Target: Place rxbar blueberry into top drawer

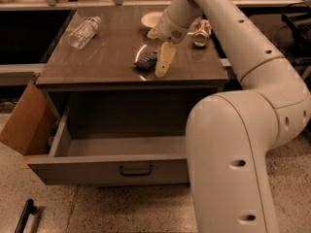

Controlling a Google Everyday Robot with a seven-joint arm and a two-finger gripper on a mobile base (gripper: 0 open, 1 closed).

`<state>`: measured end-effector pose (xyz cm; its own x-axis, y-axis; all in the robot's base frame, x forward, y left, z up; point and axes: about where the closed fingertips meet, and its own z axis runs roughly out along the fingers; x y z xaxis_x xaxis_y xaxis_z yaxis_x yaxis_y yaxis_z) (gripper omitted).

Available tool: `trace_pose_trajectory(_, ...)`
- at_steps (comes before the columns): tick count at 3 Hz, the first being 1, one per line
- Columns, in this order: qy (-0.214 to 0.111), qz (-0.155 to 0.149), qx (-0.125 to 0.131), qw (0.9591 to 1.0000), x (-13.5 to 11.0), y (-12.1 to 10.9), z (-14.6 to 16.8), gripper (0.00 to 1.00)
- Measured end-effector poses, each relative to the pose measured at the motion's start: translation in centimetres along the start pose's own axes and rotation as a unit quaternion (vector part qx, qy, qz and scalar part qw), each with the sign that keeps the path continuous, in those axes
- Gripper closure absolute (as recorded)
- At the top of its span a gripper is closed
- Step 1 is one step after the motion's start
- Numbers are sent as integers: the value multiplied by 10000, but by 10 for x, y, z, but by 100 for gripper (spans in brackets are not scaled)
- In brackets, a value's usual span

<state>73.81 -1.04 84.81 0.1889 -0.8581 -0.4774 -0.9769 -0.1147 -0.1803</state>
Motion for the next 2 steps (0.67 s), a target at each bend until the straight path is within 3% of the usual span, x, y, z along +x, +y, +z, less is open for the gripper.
trace_pose_trajectory(2,-19,240,-152,9996,15,0,12,0)
